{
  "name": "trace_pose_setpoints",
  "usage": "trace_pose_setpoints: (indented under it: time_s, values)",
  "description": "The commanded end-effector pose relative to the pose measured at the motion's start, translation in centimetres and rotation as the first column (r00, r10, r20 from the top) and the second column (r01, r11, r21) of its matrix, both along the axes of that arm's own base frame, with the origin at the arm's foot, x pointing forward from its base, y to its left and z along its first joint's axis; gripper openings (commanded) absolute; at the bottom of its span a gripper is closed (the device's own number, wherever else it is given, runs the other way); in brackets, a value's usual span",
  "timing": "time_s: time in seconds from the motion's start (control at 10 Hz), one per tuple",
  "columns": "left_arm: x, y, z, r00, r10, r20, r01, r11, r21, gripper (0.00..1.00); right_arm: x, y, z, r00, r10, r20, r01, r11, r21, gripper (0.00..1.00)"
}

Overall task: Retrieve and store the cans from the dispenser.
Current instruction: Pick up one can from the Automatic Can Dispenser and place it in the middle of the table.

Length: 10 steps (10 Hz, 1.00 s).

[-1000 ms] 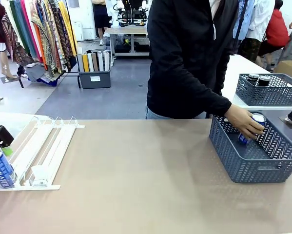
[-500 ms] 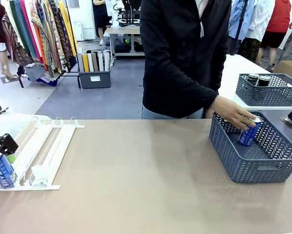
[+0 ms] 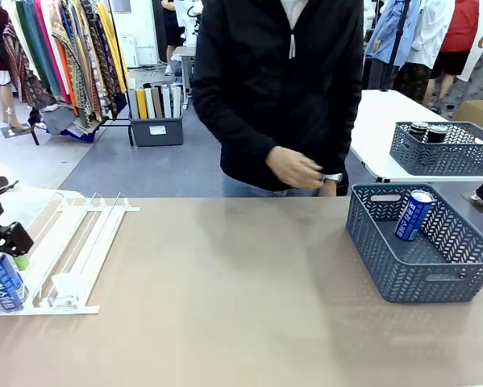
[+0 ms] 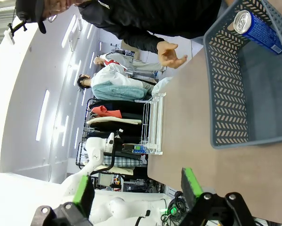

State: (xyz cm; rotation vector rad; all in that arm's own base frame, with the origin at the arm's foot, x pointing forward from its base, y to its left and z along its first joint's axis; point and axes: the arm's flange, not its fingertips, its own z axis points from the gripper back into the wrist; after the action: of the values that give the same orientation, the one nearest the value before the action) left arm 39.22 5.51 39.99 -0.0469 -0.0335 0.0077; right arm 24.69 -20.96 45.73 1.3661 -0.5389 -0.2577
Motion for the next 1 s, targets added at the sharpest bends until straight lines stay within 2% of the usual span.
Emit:
trace_pose_setpoints:
  time_s: [0.0,0.1,0.2,0.6,0.9]
  values:
    - [0.34,0.56,0.08,1.0,-0.012,0.012,0.012,1.0,0.004,1.0,0.03,-0.09,0.19,1.0,0.006,0.024,-0.006,1.0,0.0,1.0]
    - [0.11,0.64,0.19,1.0,-0.023,0.002,0.023,1.0,0.005,0.44,0.03,-0.09,0.19,1.0,0.006,0.024,-0.006,1.0,0.0,1.0]
    - [0.11,0.65,0.17,0.999,-0.031,-0.006,0.031,1.0,0.002,0.0,0.03,-0.09,0.19,1.0,0.006,0.024,-0.006,1.0,0.0,1.0]
    - [-0.08,0.69,0.1,0.998,-0.039,-0.053,0.04,0.999,0.025,0.0,0.03,-0.09,0.19,1.0,0.006,0.024,-0.006,1.0,0.0,1.0]
    - [-0.04,0.95,0.19,0.999,-0.025,-0.045,0.025,1.0,0.011,0.0,0.03,-0.09,0.19,1.0,0.006,0.024,-0.006,1.0,0.0,1.0]
